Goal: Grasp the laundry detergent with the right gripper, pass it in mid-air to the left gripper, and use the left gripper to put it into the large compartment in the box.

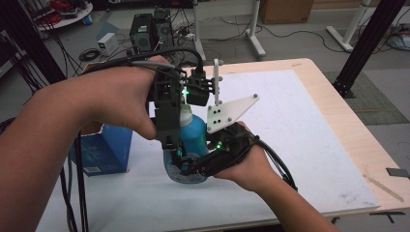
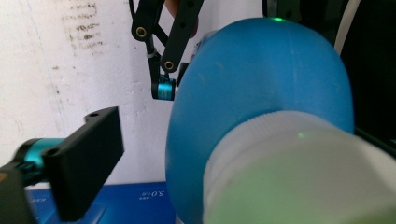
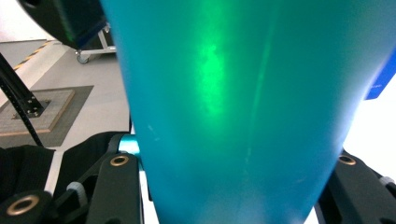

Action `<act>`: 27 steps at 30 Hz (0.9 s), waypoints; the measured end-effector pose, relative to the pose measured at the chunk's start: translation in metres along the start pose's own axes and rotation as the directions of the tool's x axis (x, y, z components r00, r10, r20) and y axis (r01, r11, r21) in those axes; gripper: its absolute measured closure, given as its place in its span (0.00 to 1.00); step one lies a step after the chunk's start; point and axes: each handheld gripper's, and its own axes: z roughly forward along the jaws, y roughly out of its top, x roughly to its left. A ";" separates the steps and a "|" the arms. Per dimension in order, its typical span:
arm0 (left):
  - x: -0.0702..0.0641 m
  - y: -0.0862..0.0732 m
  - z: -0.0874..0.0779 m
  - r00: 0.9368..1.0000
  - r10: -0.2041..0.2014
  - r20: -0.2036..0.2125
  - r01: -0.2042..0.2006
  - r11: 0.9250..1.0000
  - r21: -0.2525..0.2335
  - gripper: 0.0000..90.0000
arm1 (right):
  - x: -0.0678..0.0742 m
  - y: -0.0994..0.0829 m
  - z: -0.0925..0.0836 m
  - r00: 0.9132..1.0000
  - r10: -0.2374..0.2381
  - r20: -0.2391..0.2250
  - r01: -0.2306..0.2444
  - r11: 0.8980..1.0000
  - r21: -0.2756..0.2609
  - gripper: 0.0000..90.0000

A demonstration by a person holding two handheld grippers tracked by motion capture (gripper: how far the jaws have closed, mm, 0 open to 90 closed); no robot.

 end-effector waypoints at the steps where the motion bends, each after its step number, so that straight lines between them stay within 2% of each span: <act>1: 0.000 0.000 0.000 1.000 0.000 -0.004 0.000 1.000 0.003 0.06 | 0.000 0.000 0.000 1.000 0.003 -0.001 -0.003 1.000 0.002 0.52; 14: -0.001 0.006 0.000 1.000 0.005 -0.007 -0.005 1.000 0.024 0.13 | -0.001 0.000 0.000 1.000 0.015 -0.005 -0.015 1.000 0.000 0.52; 16: -0.001 0.006 -0.001 1.000 0.005 0.001 -0.005 1.000 0.023 0.16 | -0.001 0.000 0.000 1.000 0.013 -0.002 -0.013 1.000 0.000 0.52; 27: -0.002 0.007 -0.001 1.000 0.005 -0.009 -0.004 1.000 0.029 0.20 | -0.003 0.000 -0.001 1.000 0.014 0.008 -0.014 1.000 -0.004 0.52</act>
